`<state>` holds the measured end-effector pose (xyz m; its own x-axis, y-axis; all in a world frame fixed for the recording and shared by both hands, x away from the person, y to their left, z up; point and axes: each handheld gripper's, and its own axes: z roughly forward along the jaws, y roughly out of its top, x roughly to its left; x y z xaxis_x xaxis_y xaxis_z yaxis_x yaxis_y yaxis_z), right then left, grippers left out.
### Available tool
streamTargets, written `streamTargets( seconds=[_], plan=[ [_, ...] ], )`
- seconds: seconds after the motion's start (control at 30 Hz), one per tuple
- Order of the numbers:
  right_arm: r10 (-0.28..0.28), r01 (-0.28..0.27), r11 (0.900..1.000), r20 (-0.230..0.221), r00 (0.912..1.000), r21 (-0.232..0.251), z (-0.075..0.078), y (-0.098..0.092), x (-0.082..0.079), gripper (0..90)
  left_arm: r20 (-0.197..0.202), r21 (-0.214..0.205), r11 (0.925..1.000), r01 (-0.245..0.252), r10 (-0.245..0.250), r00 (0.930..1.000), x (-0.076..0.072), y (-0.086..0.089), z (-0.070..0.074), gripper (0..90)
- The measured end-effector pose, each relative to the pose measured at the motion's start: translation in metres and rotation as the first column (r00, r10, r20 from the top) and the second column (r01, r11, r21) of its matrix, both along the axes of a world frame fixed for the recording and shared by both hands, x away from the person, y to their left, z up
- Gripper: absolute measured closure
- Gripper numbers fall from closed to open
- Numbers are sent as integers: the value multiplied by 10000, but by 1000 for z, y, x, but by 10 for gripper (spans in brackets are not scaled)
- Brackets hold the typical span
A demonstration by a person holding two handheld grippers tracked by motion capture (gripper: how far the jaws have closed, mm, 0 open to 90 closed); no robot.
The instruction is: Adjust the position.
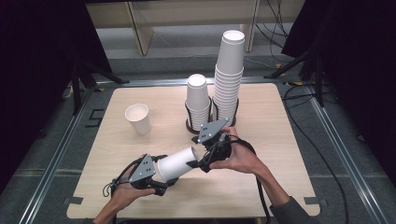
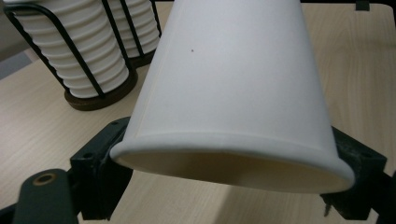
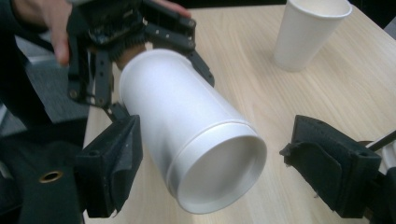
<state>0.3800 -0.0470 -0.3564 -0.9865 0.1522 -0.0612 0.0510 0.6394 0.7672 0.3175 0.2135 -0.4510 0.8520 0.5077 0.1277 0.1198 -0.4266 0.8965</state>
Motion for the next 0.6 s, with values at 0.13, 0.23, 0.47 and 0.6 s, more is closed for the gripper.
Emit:
streamTargets(
  seconds=[0.13, 0.23, 0.47, 0.6],
  plan=[
    [392, -365, 9972, 412, 9984, -659, -2, 7, -7, 191, -155, 225, 9997, 78, -75, 9999, 1, 0, 0, 152],
    [415, -387, 9949, 285, 9987, -934, -4, 10, -11, 191, -280, 400, 9991, 99, -88, 9996, 0, 0, 0, 152],
    [813, -723, 9853, 524, 9953, -1550, -12, 21, -17, 189, -336, 720, 9966, 390, -367, 9988, -1, -3, 1, 152],
    [984, -858, 9783, 587, 9934, -1887, -15, 24, -19, 186, -353, 875, 9945, 574, -545, 9979, -1, -3, 1, 152]
  ],
)
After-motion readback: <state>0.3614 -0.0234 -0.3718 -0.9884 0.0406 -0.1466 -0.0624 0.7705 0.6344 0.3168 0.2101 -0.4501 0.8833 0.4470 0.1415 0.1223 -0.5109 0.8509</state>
